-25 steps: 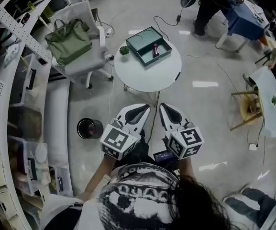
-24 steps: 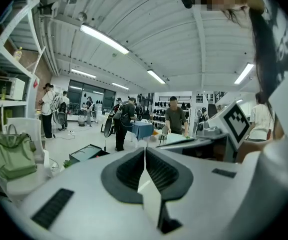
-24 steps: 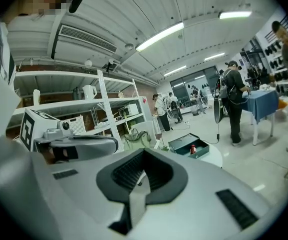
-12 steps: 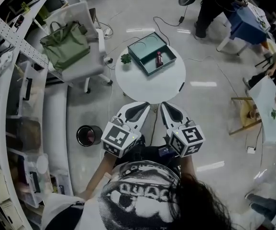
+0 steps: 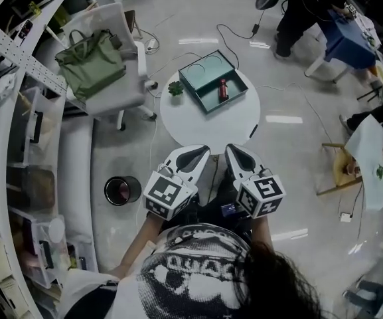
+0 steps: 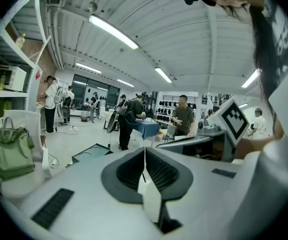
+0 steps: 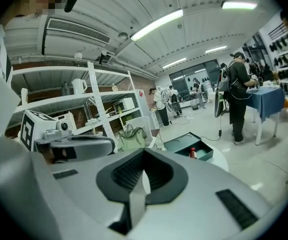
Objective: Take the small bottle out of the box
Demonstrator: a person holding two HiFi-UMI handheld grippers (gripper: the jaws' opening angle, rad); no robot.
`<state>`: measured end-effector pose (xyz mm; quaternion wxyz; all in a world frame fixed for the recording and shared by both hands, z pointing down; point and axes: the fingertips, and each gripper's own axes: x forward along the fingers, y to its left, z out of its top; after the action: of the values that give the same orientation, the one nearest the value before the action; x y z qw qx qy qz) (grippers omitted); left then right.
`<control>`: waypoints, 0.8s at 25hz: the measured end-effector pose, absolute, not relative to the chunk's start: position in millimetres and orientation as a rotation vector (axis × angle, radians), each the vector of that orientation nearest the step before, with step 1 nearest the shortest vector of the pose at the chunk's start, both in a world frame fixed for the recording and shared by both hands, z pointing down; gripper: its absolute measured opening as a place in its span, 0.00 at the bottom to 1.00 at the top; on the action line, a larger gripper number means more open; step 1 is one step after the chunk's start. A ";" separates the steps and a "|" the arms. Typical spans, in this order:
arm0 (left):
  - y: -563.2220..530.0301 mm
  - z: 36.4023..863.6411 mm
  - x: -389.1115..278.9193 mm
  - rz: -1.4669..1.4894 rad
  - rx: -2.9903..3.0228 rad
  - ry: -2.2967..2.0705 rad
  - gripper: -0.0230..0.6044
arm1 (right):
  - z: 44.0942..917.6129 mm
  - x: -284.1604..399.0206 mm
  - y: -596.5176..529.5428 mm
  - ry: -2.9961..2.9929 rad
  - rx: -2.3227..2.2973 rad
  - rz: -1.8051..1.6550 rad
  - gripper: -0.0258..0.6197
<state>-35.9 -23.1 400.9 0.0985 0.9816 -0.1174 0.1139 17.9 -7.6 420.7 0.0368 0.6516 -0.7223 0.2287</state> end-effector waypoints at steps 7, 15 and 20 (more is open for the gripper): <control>-66.5 413.8 2.9 0.360 2.848 -0.494 0.06 | 434.5 62.8 -62.5 -2.295 1.849 0.720 0.04; -111.8 415.6 56.3 0.364 2.763 -0.770 0.06 | 457.6 122.5 -126.8 -2.386 1.550 0.764 0.04; -122.8 415.6 84.8 0.377 2.699 -0.843 0.06 | 497.9 159.4 -147.1 -2.355 1.477 0.885 0.04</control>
<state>84.8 -122.8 415.6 0.1439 0.9363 -0.2923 0.1307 159.4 -147.1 497.9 0.1121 0.5032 -0.8021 0.3015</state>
